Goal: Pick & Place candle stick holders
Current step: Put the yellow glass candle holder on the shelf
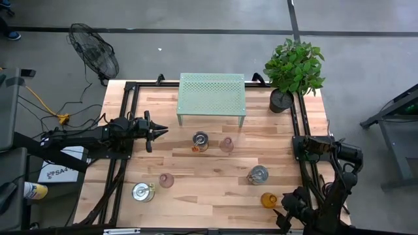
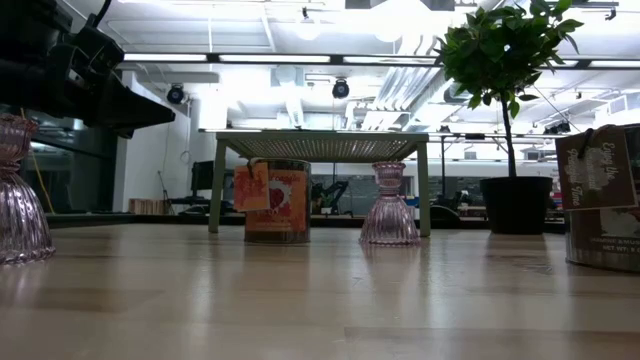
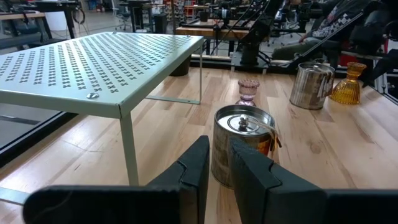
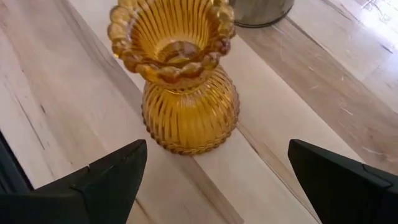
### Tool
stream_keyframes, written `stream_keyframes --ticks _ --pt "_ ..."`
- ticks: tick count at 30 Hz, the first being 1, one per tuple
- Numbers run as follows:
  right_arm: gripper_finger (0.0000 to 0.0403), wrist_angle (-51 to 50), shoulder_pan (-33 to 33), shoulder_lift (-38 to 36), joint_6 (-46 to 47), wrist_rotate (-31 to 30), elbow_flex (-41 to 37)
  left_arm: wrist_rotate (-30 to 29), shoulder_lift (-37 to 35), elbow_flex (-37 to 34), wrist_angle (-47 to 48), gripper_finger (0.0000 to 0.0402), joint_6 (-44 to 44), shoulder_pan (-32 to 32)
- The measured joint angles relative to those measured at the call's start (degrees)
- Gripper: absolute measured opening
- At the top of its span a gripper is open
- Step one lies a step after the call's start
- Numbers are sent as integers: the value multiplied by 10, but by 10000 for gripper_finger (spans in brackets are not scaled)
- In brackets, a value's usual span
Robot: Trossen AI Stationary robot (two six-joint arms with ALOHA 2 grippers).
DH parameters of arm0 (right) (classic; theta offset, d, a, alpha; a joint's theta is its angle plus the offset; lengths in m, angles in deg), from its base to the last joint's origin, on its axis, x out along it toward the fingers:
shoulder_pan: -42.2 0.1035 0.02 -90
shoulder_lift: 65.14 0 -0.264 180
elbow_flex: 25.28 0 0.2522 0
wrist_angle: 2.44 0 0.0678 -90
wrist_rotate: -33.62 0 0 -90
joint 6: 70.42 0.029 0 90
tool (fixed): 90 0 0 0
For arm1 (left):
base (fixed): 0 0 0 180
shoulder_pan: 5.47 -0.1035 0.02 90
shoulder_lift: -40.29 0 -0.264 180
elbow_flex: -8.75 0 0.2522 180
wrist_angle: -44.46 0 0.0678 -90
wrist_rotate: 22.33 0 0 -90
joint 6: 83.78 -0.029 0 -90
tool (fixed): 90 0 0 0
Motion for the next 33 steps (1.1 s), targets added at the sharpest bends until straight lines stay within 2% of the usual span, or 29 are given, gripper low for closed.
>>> stream_keyframes --ticks 13,24,33 --pt "386 20 2 0 -63 -21 0 0 0 0 0 58 0 0" --pt "386 16 2 0 -63 -9 0 0 0 0 0 58 0 0" --pt "386 23 2 0 -70 -50 0 0 0 0 0 58 0 0"
